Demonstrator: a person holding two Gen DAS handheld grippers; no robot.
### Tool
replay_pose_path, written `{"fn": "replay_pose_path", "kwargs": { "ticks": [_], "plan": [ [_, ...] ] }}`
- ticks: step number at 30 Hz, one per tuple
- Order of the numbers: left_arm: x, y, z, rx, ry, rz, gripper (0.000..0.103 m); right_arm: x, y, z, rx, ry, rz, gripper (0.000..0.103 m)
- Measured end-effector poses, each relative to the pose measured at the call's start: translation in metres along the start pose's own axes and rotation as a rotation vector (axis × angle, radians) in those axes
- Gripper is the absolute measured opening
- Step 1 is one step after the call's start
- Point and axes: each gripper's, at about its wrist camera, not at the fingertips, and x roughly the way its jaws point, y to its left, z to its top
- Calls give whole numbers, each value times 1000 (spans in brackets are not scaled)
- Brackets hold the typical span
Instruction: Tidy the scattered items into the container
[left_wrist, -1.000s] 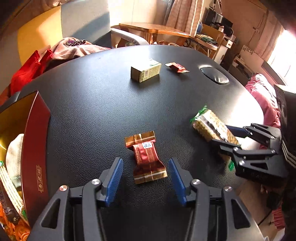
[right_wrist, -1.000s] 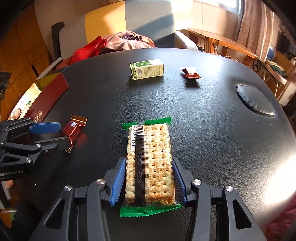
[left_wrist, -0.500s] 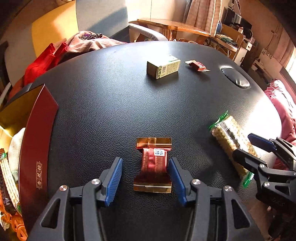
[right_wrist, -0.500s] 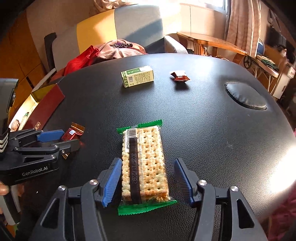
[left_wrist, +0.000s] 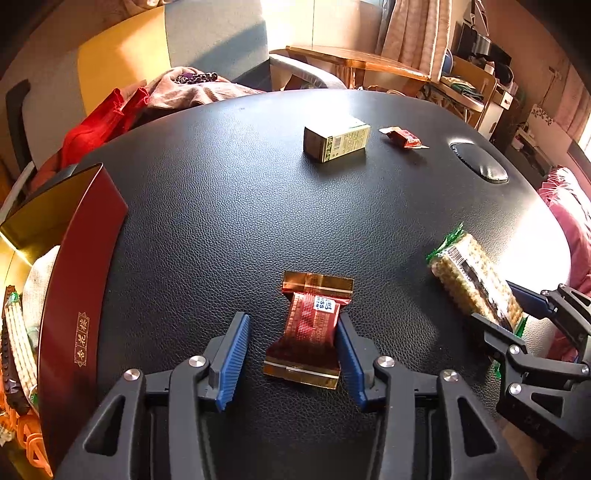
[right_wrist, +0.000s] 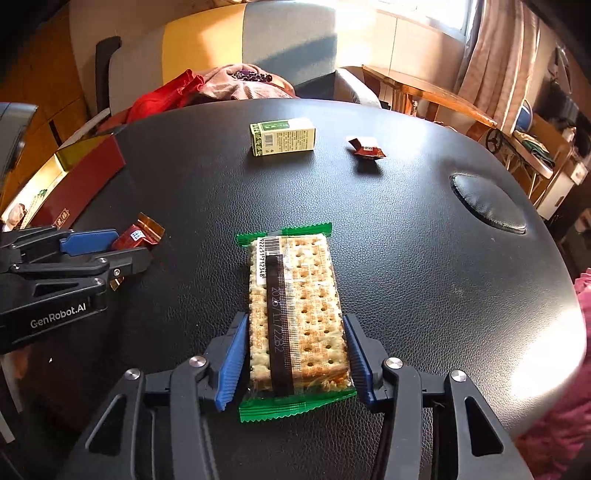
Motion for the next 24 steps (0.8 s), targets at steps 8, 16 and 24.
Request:
{"fn": "replay_pose_path", "kwargs": {
  "ticks": [8, 16, 24],
  "plan": [
    [-6, 3, -6, 0, 1, -28, 36, -4, 12, -4, 7, -12, -8, 49],
    [-18, 8, -17, -14, -10, -77, 36, -8, 29, -8, 13, -27, 20, 49],
    [-64, 31, -18, -78, -108, -153, 36, -26, 38, 2, 41, -70, 81, 49]
  ]
}}
